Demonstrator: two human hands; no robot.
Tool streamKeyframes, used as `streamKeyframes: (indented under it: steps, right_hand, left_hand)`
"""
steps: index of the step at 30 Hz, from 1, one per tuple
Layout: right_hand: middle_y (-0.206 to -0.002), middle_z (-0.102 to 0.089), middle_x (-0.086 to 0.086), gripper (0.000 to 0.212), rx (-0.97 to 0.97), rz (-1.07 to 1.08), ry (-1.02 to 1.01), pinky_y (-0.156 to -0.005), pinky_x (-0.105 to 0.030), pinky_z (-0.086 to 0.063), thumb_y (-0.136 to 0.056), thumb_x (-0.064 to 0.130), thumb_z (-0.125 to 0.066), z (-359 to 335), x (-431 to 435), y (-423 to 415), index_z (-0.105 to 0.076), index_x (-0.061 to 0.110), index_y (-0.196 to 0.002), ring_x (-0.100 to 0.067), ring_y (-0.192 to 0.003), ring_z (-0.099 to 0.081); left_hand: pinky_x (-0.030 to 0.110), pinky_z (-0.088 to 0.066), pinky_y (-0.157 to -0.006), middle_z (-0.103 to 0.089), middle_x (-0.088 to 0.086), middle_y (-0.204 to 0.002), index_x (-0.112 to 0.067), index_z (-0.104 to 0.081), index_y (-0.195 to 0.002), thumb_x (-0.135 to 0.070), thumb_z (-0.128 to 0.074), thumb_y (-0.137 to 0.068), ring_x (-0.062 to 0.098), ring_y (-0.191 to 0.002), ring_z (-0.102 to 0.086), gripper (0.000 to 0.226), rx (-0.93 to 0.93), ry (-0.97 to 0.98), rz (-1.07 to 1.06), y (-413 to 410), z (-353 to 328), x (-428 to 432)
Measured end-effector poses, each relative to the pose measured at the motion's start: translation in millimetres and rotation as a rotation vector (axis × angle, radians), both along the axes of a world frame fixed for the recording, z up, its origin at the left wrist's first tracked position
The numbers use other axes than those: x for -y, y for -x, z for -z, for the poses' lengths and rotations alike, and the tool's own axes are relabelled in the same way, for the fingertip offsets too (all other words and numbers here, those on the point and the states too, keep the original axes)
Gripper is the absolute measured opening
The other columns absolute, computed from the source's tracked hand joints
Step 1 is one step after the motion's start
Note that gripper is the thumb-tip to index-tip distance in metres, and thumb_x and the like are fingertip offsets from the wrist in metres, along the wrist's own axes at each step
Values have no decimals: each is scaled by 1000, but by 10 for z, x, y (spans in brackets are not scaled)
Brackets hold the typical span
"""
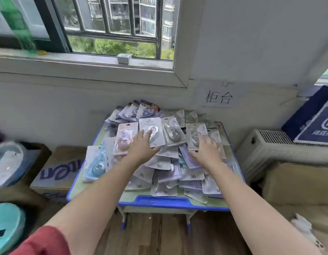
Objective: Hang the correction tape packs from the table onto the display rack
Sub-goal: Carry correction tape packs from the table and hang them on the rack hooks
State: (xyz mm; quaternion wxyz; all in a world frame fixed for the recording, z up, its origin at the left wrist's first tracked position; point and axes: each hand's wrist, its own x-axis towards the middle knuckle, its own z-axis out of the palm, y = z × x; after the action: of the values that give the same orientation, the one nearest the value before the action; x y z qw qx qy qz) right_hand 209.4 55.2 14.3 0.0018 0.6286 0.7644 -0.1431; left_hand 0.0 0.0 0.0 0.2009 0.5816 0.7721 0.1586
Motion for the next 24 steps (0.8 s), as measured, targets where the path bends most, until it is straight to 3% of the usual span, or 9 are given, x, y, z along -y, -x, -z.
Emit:
streamKeyframes:
  steps: [5, 10, 18, 24]
  right_hand:
    - [-158, -8, -14, 80, 56, 2, -26, -114, -48, -14, -91, 55, -48, 175, -370, 114, -7, 22, -151, -36, -144, -9]
    - [-158, -2, -16, 95, 175, -42, 8, -113, -51, -16, -84, 70, -46, 327, -558, 168, 1, 23, -152, -43, -143, -8]
    - [-156, -5, -21, 92, 182, -20, 55, -111, -55, -18, -83, 61, -57, 374, -672, 212, -7, 23, -151, -52, -138, -10]
    - [-154, -9, -19, 96, 161, -18, 117, -109, -52, -23, -79, 60, -64, 288, -741, 150, -11, 25, -150, -46, -136, -19]
  left_hand:
    - [38, -12, -119, -2, 9, -161, -9, 2, -152, -43, -56, -92, 25, -147, -4, 90, 43, -6, -154, -111, 160, -406]
    - [42, -6, -118, 5, 11, -160, -10, -1, -152, -54, -51, -91, 32, -147, 4, 91, -75, 111, -241, -183, 315, -651]
    - [47, -12, -116, 5, 9, -161, -20, -2, -153, -58, -61, -83, 34, -146, 3, 99, -24, 133, -305, -181, 369, -763]
    - [50, -10, -118, 5, 9, -160, -21, -2, -152, -46, -69, -80, 35, -146, 7, 103, 43, 113, -339, -222, 346, -801]
